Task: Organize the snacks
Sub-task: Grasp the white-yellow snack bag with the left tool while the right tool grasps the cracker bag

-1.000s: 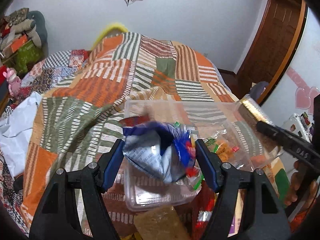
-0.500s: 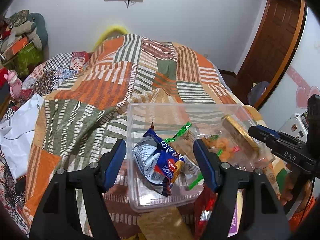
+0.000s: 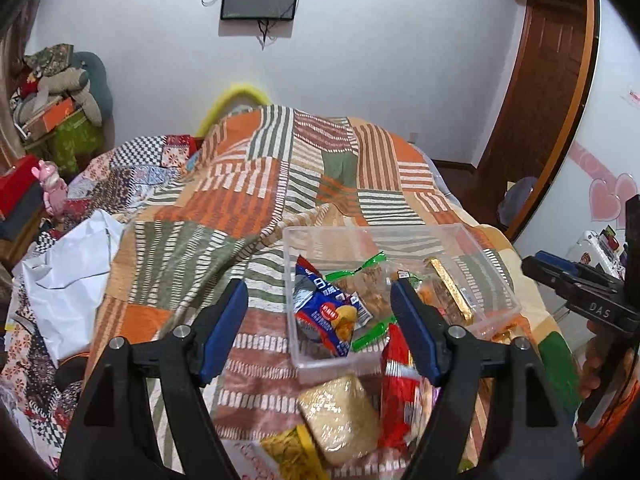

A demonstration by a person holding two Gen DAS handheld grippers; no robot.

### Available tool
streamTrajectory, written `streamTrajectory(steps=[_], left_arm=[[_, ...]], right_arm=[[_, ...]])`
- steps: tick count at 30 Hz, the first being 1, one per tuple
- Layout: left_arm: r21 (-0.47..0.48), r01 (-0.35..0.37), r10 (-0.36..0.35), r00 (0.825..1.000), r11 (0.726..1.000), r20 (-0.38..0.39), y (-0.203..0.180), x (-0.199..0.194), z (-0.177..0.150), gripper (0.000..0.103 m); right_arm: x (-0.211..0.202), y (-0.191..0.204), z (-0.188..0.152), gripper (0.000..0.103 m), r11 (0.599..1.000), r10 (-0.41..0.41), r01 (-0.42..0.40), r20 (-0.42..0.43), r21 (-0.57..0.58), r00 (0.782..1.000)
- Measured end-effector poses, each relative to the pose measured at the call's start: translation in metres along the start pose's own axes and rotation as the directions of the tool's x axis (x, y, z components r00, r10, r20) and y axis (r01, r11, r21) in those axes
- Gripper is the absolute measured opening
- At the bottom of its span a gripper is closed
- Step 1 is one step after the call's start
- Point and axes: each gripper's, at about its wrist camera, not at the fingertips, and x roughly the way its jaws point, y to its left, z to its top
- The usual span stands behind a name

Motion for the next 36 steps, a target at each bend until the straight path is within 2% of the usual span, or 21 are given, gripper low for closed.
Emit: streamTrajectory(steps=[5,7,8,13,16,25,36], left_arm=[[0.003,-0.018,0.018,1.000,1.000,0.016,0.005,-0.022,-0.012,0.084],[0.003,-0.028,0.028,0.999,1.000,0.016,0.007,-0.028,-0.018,0.087],[0.004,-0.034,0.033,0.999,0.999,0.015,0.008,-0.031,-0.022,0.088],[-0.001,-0.050,0.050,0.999,0.999,-0.011,0.016,-0.041,-0.044,0.095],[-0.016,-0.059,0.058,0.998,0.998,-0.036,0.023,-0.042,-0.056,0.095],[-0.040,-0.073,0.069,0.992,0.997,-0.101,0.035,-0.036,-0.086,0.095],[-0.041,-0.074,0.063,0.969,0.996,-0.240,0.034,0.003,-0.120,0.095]], right_arm=[[-0.018,0.005,-0.008,0.066,1.000,-0.004,0.005,0.025,-0.019,1.000],[-0.024,0.007,-0.012,0.075,0.999,-0.013,0.014,0.031,-0.031,0.999],[-0.027,0.007,-0.014,0.076,0.999,-0.017,0.018,0.037,-0.034,0.999],[-0.039,0.008,-0.026,0.078,0.998,-0.036,0.039,0.047,-0.050,0.998],[-0.042,0.007,-0.034,0.081,0.998,-0.034,0.036,0.042,-0.042,0.999],[-0.039,0.006,-0.057,0.082,0.997,-0.070,0.070,0.007,-0.039,0.998],[-0.016,0.005,-0.087,0.082,0.998,-0.055,0.055,-0.088,-0.002,0.995]])
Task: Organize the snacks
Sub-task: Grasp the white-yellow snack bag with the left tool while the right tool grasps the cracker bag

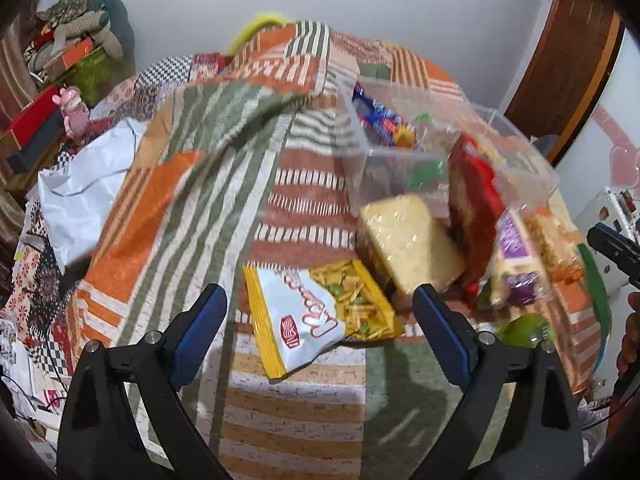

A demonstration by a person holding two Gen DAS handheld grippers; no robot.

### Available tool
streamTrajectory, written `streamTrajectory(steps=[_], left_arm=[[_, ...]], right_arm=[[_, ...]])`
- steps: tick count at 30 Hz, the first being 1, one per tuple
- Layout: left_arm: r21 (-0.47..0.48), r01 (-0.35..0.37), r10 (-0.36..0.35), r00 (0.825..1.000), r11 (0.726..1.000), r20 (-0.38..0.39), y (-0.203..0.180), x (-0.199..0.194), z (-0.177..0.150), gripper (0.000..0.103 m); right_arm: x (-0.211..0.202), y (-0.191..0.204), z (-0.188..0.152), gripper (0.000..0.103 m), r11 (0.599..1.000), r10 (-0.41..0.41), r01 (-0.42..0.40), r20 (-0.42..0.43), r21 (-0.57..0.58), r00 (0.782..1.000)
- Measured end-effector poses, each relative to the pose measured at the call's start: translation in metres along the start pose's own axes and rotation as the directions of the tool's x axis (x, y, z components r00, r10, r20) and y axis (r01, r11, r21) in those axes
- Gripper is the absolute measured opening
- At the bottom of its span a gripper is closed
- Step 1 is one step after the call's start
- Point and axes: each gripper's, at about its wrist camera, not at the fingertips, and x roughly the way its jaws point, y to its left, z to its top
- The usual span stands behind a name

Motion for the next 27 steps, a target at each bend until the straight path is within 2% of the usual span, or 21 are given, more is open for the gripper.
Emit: streamTrajectory(steps=[6,12,14,18,20,21,22,24,25,27], left_arm=[[-0.027,-0.014,0.013,0.999,1.000,-0.053,0.007,0.024,-0.009,0.095],[-0.054,-0.011,0.009,0.999,0.998,-0.033,0.013,0.035,-0.009,0.093],[-0.064,-0.002,0.001,1.000,0.998,-0.020,0.015,0.036,-0.007,0.085],[-0.058,-0.002,0.002,1.000,0.998,0.007,0.015,0.038,-0.003,0.061],[-0.061,-0.001,0.002,1.000,0.998,0.014,0.015,0.038,-0.002,0.058],[-0.064,-0.002,0.003,1.000,0.998,0.019,0.016,0.038,-0.002,0.055],[-0.067,-0.001,0.002,1.000,0.998,0.021,0.017,0.037,-0.002,0.053],[-0.068,0.001,0.001,1.000,0.998,0.026,0.017,0.036,-0.002,0.050],[-0.067,0.002,0.000,1.000,0.998,0.029,0.018,0.035,-0.002,0.047],[-0.069,0.000,0.002,0.999,0.998,0.040,0.018,0.031,-0.003,0.041]], right_arm=[[0.018,0.002,-0.005,0.082,1.000,-0.006,0.005,-0.048,-0.007,0.999],[0.031,0.003,-0.007,0.082,1.000,-0.010,0.009,-0.081,-0.008,0.997],[0.034,0.003,-0.008,0.082,1.000,-0.016,0.015,-0.083,-0.011,0.996],[0.039,0.007,-0.006,0.082,1.000,-0.018,0.016,-0.082,-0.022,0.996],[0.041,0.009,-0.005,0.082,0.999,-0.024,0.022,-0.079,-0.032,0.997],[0.042,0.010,-0.004,0.079,0.999,-0.025,0.022,-0.080,-0.036,0.996],[0.044,0.011,-0.004,0.070,0.999,-0.024,0.020,-0.083,-0.041,0.996],[0.051,0.011,-0.005,0.061,0.999,-0.001,-0.004,-0.123,-0.037,0.992],[0.055,0.009,-0.006,0.050,0.999,0.012,-0.016,-0.140,-0.030,0.990],[0.060,0.006,-0.009,0.047,1.000,0.026,-0.028,-0.156,-0.014,0.987]])
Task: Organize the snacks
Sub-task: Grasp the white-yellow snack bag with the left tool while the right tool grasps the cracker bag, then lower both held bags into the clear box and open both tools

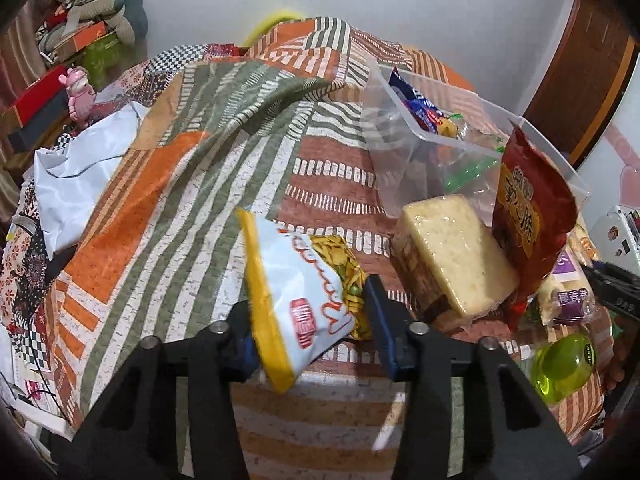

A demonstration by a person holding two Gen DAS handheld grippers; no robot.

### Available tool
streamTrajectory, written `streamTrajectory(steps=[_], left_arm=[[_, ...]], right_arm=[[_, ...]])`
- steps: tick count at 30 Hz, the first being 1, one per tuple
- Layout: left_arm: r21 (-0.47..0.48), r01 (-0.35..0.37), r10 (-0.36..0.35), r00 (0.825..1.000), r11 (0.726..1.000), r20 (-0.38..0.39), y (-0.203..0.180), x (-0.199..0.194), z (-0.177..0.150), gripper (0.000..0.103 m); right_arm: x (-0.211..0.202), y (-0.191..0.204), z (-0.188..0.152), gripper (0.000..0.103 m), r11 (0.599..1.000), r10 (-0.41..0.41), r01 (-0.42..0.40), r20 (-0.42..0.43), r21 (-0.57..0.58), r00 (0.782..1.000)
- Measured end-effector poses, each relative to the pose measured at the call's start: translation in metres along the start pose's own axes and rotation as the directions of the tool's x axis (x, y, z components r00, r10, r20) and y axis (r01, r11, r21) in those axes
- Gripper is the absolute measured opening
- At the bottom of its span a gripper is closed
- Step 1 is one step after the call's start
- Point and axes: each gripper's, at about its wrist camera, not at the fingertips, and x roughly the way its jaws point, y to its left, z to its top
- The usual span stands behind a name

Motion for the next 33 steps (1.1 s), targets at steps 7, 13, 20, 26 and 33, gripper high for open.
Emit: streamTrajectory(steps=[7,13,20,26,33], left_arm=[[0.006,-0.003,0.003,0.999,1.000,0.036,0.000,-0.015,0.005,0.032],[0.015,0.003,-0.004,0.997,1.000,0.080,-0.005,-0.035,0.010,0.032],[0.030,0.008,-0.013,0.987,1.000,0.158,-0.011,-0.063,0.029,0.032],[0.064,0.027,-0.041,0.973,0.998,0.228,-0.026,-0.086,0.051,0.032],[0.127,0.042,-0.077,0.956,0.991,0.283,-0.053,-0.096,0.076,0.032]], right_arm=[[-0.014,-0.006,-0.006,0.043,1.000,0.004,-0.005,0.036,0.015,0.999],[-0.038,-0.009,-0.007,0.042,1.000,0.012,-0.014,0.080,0.021,0.997],[-0.067,-0.002,0.003,0.042,0.999,0.031,-0.034,0.158,0.014,0.987],[-0.077,0.004,0.022,0.042,0.999,0.045,-0.047,0.217,0.005,0.975],[-0.082,0.011,0.043,0.042,0.998,0.061,-0.058,0.272,-0.017,0.960]])
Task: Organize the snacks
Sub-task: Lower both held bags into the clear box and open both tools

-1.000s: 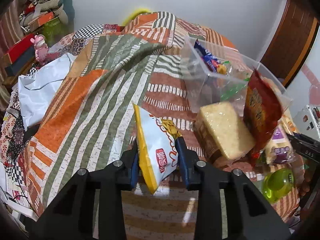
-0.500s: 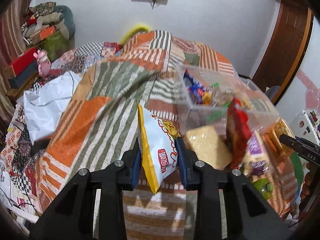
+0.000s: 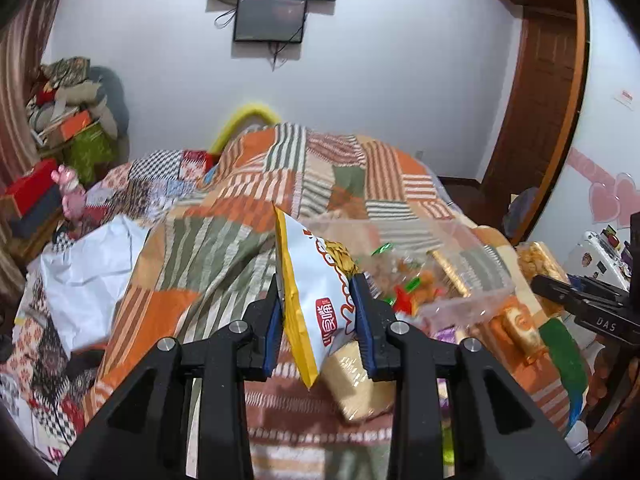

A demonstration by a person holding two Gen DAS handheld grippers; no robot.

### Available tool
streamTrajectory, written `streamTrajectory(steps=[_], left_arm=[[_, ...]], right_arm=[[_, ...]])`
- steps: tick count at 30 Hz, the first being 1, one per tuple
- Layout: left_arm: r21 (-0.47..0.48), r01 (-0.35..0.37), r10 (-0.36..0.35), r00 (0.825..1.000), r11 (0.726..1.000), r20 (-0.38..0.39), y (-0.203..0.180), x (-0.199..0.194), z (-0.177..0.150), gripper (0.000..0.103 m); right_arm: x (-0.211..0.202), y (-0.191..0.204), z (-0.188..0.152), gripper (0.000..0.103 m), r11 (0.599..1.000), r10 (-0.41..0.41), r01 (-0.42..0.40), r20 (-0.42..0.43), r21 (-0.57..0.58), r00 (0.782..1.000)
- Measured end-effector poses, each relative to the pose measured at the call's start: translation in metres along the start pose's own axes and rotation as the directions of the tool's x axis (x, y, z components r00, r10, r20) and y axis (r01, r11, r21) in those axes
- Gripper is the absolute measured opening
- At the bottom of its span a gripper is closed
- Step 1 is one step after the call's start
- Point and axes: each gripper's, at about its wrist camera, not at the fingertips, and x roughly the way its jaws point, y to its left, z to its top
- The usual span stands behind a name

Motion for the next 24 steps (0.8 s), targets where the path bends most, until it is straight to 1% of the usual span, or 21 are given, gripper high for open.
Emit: streamTrajectory(steps=[9,12,17,24], left_arm=[[0.035,0.038,-0.039,0.999,0.999,0.014,-0.018,0.025,0.029,0.032],[0.033,0.056,-0.056,0.998,0.998,0.001,-0.022,0.038,0.038,0.032],[0.061,0.047,-0.045,0.999,0.997,-0.020,-0.031,0.061,0.045,0.032],[0.069,0.066,-0.061,0.995,0.995,-0.077,-0.035,0.095,0.051,0.032]], right_arm=[[0.008,0.005,0.025,0.042,1.000,0.016,-0.016,0.050,-0.015,0.999],[0.013,0.007,0.033,0.042,1.000,0.013,-0.011,0.062,-0.023,0.998],[0.026,0.005,0.046,0.042,1.000,0.020,-0.019,0.067,-0.016,0.998],[0.052,0.003,0.054,0.042,1.000,0.012,-0.011,0.037,-0.018,0.999]])
